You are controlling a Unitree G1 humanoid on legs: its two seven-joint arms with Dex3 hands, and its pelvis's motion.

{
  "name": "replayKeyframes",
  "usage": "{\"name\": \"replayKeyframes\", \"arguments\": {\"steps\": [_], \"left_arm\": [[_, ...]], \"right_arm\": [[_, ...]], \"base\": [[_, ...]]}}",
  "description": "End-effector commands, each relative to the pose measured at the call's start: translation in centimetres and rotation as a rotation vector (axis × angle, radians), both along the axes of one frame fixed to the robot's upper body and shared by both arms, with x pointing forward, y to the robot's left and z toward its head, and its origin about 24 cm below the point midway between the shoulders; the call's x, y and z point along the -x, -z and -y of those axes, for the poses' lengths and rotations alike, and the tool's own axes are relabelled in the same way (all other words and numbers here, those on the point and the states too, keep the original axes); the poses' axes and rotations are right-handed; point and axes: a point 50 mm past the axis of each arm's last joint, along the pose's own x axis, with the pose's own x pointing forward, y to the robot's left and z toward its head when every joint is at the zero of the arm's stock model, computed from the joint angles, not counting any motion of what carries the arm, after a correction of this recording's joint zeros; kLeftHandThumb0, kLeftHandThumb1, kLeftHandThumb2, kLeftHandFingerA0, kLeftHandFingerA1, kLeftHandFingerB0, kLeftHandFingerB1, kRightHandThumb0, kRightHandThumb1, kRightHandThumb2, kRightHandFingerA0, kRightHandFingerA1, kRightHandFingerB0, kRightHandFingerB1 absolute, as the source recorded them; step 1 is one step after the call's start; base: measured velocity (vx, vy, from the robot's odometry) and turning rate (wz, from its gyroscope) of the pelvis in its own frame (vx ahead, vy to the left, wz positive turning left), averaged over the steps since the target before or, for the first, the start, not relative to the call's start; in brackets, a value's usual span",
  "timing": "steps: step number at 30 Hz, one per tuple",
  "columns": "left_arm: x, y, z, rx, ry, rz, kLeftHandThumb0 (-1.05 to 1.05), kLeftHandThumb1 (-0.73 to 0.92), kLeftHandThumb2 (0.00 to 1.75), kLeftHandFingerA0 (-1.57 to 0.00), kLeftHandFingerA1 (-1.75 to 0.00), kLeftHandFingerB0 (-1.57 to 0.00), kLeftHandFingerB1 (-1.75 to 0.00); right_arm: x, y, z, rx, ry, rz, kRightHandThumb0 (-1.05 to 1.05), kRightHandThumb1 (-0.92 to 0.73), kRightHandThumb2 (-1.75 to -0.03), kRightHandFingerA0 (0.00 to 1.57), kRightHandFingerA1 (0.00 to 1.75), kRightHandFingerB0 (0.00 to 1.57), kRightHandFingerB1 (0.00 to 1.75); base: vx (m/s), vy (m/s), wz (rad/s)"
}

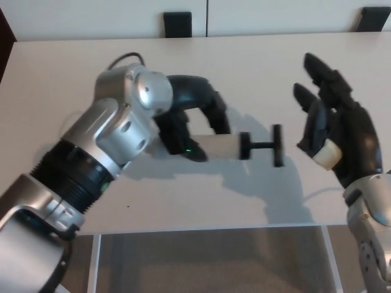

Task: The robot walks towards a desk on which an air pump is kept in the middle. It lifts it up and holds it with its left hand and uses its right hand to compress it by pushing its handle inwards.

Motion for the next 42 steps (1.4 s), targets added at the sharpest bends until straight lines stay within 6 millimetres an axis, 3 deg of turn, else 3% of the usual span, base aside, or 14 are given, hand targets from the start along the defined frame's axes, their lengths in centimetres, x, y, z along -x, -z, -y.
{"name": "replayKeyframes", "arguments": {"steps": [1, 14, 15, 19, 20, 21, 23, 24, 26, 27, 33, 40, 41, 42], "left_arm": [[-1.2, 0.0, -2.8, -0.189, -0.034, 0.153, -0.14, 0.7, 0.61, -0.88, -0.72, -0.48, -0.39], [-1.2, 1.5, -1.5, -0.229, 0.026, 0.191, -0.13, 0.69, 0.6, -0.92, -0.93, -0.56, -0.42], [-1.1, 1.6, -1.2, -0.225, 0.033, 0.187, -0.11, 0.7, 0.61, -0.91, -0.95, -0.74, -0.53], [-1.2, 2.0, -0.8, -0.221, 0.046, 0.176, -0.11, 0.73, 0.61, -0.93, -1.03, -0.78, -0.79], [-1.1, 2.3, -0.5, -0.18, 0.031, 0.172, -0.13, 0.74, 0.62, -0.92, -1.13, -0.7, -1.05], [-1.0, 2.5, -0.2, -0.128, 0.012, 0.183, -0.26, 0.65, 0.59, -0.86, -0.75, -0.67, -0.45], [-1.0, 2.7, 0.0, -0.071, -0.009, 0.198, -0.26, 0.65, 0.59, -0.86, -0.75, -0.67, -0.45], [-0.9, 2.8, 0.1, -0.085, -0.001, 0.18, -0.8, 0.49, 0.81, 0.0, 0.0, -0.02, -0.07], [-0.8, 2.8, 0.1, -0.113, 0.012, 0.155, -0.8, 0.49, 0.81, 0.0, 0.0, -0.02, -0.07], [-0.6, 3.0, 0.1, -0.112, 0.021, 0.159, -0.82, 0.55, 0.57, 0.0, 0.0, 0.0, -0.04], [-0.1, 2.7, 0.4, -0.102, 0.058, 0.202, -0.93, 0.64, 0.6, 0.0, 0.0, 0.0, 0.0], [0.0, -2.4, -1.1, 0.018, 0.05, 0.366, -0.98, 0.7, 0.63, 0.0, 0.0, 0.0, 0.0], [0.2, -3.7, -1.7, 0.063, 0.05, 0.413, -0.99, 0.56, 0.96, 0.0, 0.0, 0.0, 0.0], [0.4, -4.6, -2.1, 0.092, 0.052, 0.445, -0.99, 0.56, 0.96, 0.0, 0.0, 0.0, 0.0]], "right_arm": [[0.3, -0.8, 2.7, -0.014, 0.058, 0.03, -0.9, -0.92, -1.24, 0.0, 0.08, 0.0, 0.07], [2.3, -1.7, 4.4, -0.024, 0.045, 0.08, -0.91, -0.88, -1.18, 0.05, 0.14, 0.05, 0.11], [2.5, -1.8, 4.2, -0.022, 0.041, 0.092, -0.91, -0.87, -1.17, 0.08, 0.16, 0.08, 0.12], [3.2, -2.1, 4.0, -0.015, 0.03, 0.12, -0.87, -0.84, -1.17, 0.06, 0.19, 0.06, 0.14], [3.8, -2.4, 3.8, -0.01, 0.022, 0.142, -0.87, -0.84, -1.17, 0.07, 0.2, 0.07, 0.14], [4.2, -2.6, 3.7, -0.006, 0.016, 0.159, -0.87, -0.84, -1.17, 0.07, 0.21, 0.07, 0.14], [4.7, -2.9, 3.5, -0.002, 0.009, 0.178, -0.87, -0.84, -1.17, 0.07, 0.21, 0.07, 0.14], [5.0, -3.1, 3.4, -0.001, 0.006, 0.191, -0.88, -0.84, -1.16, 0.08, 0.22, 0.07, 0.14], [5.3, -3.3, 3.2, 0.0, 0.003, 0.204, -0.88, -0.84, -1.16, 0.08, 0.22, 0.07, 0.14], [5.6, -3.5, 3.1, 0.0, -0.001, 0.214, -0.89, -0.83, -1.16, 0.08, 0.22, 0.07, 0.15], [6.9, -4.4, 3.0, 0.019, -0.014, 0.255, -0.9, -0.83, -1.16, 0.08, 0.2, 0.07, 0.14], [9.0, -5.7, 3.1, 0.034, -0.041, 0.309, -0.91, -0.79, -1.15, 0.09, 0.23, 0.08, 0.21], [9.5, -5.8, 3.3, 0.049, -0.045, 0.317, -0.91, -0.79, -1.16, 0.09, 0.22, 0.08, 0.19], [9.8, -5.9, 3.4, 0.059, -0.048, 0.323, -0.91, -0.79, -1.16, 0.09, 0.22, 0.08, 0.19]], "base": [[0.0, 0.0, 0.0], [0.0, 0.0, 0.0], [0.0, 0.0, 0.0], [0.0, 0.0, 0.0], [0.0, 0.0, 0.0], [0.0, 0.0, 0.0], [0.0, 0.0, 0.0], [0.0, 0.0, 0.0], [0.0, 0.0, 0.0], [0.0, 0.0, 0.0], [0.0, 0.0, 0.0], [0.0, 0.0, 0.0], [0.0, 0.0, 0.0], [0.0, 0.0, 0.0]]}}
